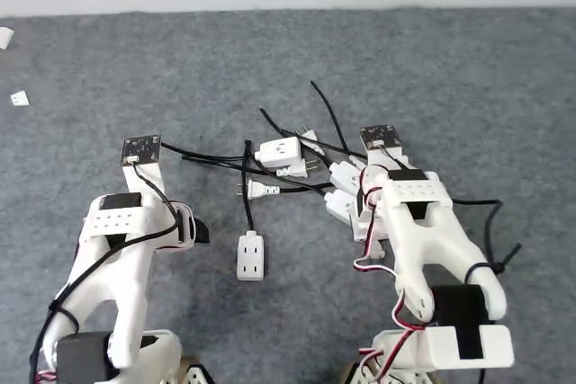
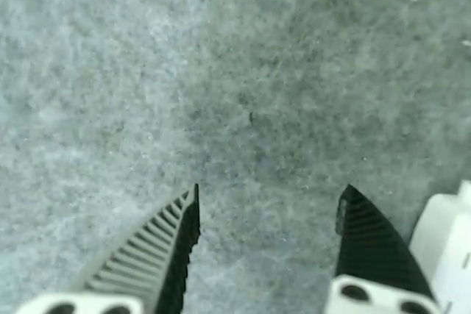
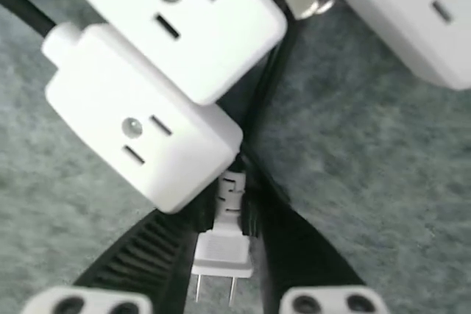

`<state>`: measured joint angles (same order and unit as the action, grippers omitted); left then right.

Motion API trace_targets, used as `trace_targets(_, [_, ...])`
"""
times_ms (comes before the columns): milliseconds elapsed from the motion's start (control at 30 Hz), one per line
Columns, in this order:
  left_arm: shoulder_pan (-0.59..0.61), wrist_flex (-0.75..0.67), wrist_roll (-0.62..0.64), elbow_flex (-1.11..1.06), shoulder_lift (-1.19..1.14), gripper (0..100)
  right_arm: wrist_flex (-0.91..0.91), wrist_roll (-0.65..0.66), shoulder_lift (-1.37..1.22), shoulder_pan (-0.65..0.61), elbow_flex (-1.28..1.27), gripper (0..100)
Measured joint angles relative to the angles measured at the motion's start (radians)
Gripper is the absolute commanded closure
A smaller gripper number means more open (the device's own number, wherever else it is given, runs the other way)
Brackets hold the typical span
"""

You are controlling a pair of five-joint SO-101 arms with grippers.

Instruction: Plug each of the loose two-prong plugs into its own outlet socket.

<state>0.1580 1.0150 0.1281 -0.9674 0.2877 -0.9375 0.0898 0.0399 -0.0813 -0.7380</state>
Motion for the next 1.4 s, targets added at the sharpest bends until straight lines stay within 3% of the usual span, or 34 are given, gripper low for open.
trace_targets(200, [0.000, 0.000, 0.000, 0.000, 0.000, 72, 0.015, 0.000, 0.000, 0.003, 0.000, 99.6])
trace_targets(567, [0.000, 0.000, 0.000, 0.000, 0.000, 72, -0.009, 0.000, 0.048, 0.009, -0.012, 99.0])
trace_targets(1033, [0.000, -0.032, 0.000, 0.002, -0.012, 72, -0.153, 0.046, 0.796, -0.117, -0.281, 99.1])
trace_targets(1200, [0.000, -0.049, 0.000, 0.002, -0.064, 72, -0.232, 0.098, 0.959, -0.064, -0.230, 99.1])
trace_targets(1400, [0.002, -0.049, 0.000, 0.048, -0.118, 72, -0.284, 0.118, 0.887, 0.061, -0.046, 99.0])
